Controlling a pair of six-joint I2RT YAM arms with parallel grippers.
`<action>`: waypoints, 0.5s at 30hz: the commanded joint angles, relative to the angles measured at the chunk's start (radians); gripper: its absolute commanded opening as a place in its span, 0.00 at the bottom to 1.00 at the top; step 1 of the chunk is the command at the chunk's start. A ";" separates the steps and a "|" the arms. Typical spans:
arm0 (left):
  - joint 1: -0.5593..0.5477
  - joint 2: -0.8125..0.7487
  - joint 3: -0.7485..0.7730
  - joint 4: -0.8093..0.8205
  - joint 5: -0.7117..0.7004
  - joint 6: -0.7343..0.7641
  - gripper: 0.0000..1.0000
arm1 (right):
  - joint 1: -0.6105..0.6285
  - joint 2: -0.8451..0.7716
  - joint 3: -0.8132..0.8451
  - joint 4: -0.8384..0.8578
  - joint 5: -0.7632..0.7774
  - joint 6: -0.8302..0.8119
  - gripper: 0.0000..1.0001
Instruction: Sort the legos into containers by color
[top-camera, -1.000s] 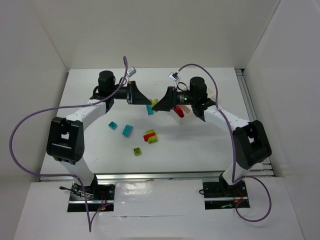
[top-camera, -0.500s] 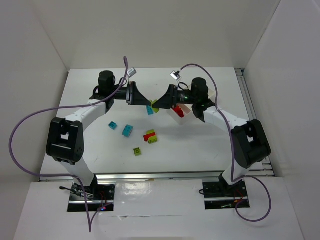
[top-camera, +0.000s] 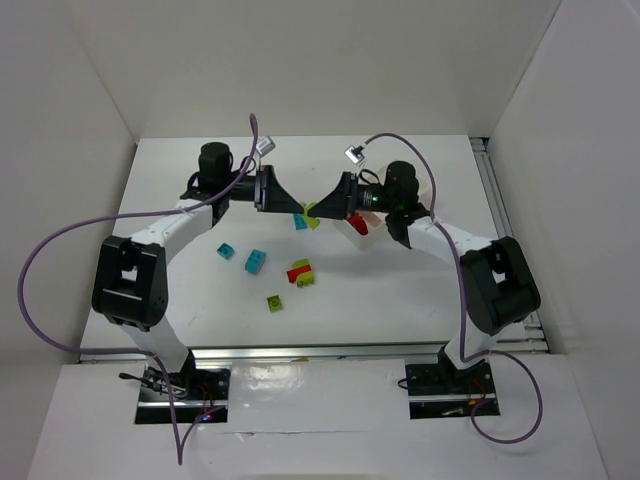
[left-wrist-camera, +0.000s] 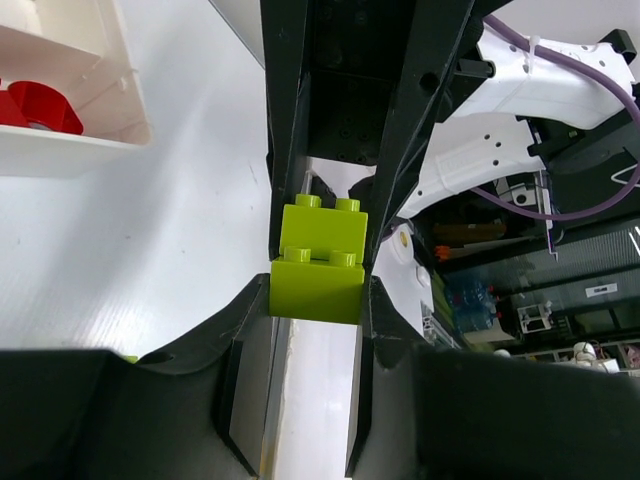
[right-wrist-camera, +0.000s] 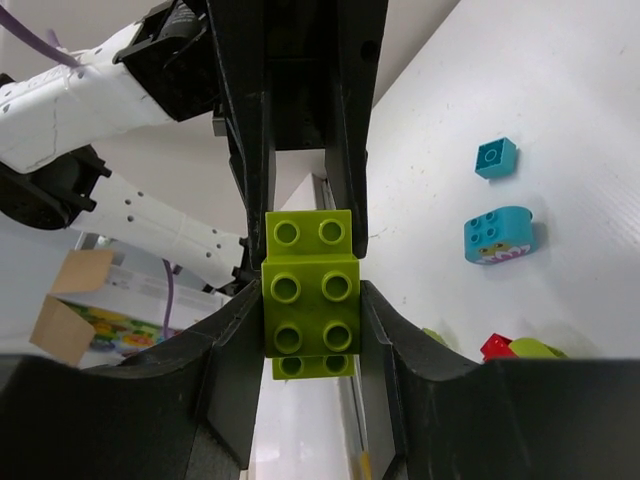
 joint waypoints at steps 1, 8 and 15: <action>0.003 -0.037 0.027 -0.036 0.017 0.061 0.00 | -0.030 -0.041 -0.029 0.095 0.042 0.022 0.32; 0.032 -0.055 0.018 -0.111 -0.005 0.118 0.00 | -0.059 -0.108 -0.051 -0.022 0.150 -0.027 0.32; 0.041 -0.066 -0.014 -0.142 -0.005 0.140 0.00 | -0.068 -0.128 -0.060 -0.085 0.197 -0.076 0.32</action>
